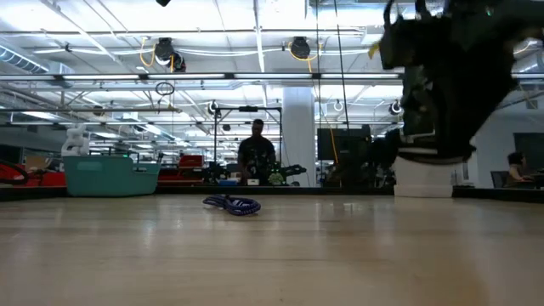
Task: Pick and place USB-C Cables
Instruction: Put the black USB cable into the blue bin
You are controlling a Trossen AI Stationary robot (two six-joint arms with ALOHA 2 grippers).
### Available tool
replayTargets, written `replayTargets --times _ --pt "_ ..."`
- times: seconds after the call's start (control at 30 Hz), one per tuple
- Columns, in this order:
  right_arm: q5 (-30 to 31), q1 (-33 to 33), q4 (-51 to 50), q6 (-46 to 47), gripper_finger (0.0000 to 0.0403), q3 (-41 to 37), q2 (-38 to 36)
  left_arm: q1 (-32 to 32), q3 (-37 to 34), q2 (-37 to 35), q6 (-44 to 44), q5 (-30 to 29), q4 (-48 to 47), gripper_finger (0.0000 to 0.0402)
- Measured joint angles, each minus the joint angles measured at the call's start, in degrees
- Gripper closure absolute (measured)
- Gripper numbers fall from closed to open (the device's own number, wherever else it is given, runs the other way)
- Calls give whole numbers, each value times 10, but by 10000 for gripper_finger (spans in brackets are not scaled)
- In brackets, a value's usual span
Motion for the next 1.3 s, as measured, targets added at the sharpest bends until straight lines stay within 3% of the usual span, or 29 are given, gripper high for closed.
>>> replayTargets --times 0.47,0.87,1.3 --pt "21 0 -263 -19 384 234 0 0 0 0 0 0 0 378" --pt "32 -11 -429 -28 385 364 0 0 0 0 0 0 0 378" --pt "62 -11 -404 -14 385 373 0 0 0 0 -3 0 0 378"
